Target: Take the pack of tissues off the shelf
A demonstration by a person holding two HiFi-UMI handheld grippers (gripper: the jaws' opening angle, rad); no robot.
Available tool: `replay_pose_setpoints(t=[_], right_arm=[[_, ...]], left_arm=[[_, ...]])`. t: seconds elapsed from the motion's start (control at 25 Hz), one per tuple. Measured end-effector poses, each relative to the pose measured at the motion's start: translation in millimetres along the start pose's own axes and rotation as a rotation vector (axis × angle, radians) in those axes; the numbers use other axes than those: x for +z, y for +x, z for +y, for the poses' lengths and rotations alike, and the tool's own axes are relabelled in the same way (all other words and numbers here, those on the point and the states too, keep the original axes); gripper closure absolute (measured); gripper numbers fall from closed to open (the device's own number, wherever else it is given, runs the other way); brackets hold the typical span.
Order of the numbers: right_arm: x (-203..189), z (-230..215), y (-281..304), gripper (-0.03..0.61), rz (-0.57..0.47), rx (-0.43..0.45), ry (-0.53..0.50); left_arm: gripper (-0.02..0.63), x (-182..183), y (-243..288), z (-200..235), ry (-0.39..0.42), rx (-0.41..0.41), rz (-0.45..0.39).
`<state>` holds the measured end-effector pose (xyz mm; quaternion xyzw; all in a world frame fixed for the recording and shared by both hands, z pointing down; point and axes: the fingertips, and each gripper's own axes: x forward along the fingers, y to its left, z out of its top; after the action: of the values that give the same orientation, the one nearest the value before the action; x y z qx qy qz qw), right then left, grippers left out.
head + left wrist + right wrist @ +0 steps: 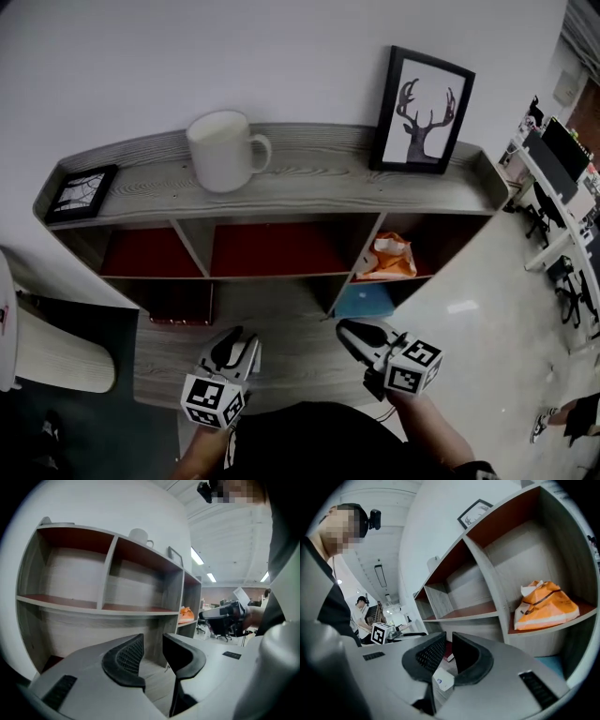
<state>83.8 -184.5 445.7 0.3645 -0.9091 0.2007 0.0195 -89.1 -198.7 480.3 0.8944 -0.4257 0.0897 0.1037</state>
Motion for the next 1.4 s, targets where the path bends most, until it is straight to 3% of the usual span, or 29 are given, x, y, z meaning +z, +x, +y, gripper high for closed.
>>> replay_pose_setpoints(t=[0.12,0.48,0.68,0.72,0.8,0.96,1.4], right_arm=[[11,-19,-26,0.558,-0.025,-0.008,-0.023],[26,-49,-83,0.557,-0.037,0.027,-0.12],[47,-69,-94,0.555,-0.073,0.009,-0.169],[51,-72,-95,0.542,-0.081,-0.002,-0.186],[58,-79,-96,0.454,-0.086,-0.024,-0.207],[63,-97,-92,0.375,-0.064,-0.05,-0.228],[62,-160,-73,0.328,-0.032,-0.188,-0.259]], left_arm=[[0.516,15,8,-27,0.014,-0.001,-0.038],[0.541,35,35,-93,0.051,-0.013,-0.068],[0.565,53,42,-110,0.054,-0.026,-0.093],[0.571,53,44,-111,0.056,-0.029,-0.092],[0.577,54,47,-114,0.06,-0.037,-0.083],[0.581,59,58,-112,0.074,-0.034,-0.082],[0.583,60,69,-116,0.069,-0.059,-0.067]])
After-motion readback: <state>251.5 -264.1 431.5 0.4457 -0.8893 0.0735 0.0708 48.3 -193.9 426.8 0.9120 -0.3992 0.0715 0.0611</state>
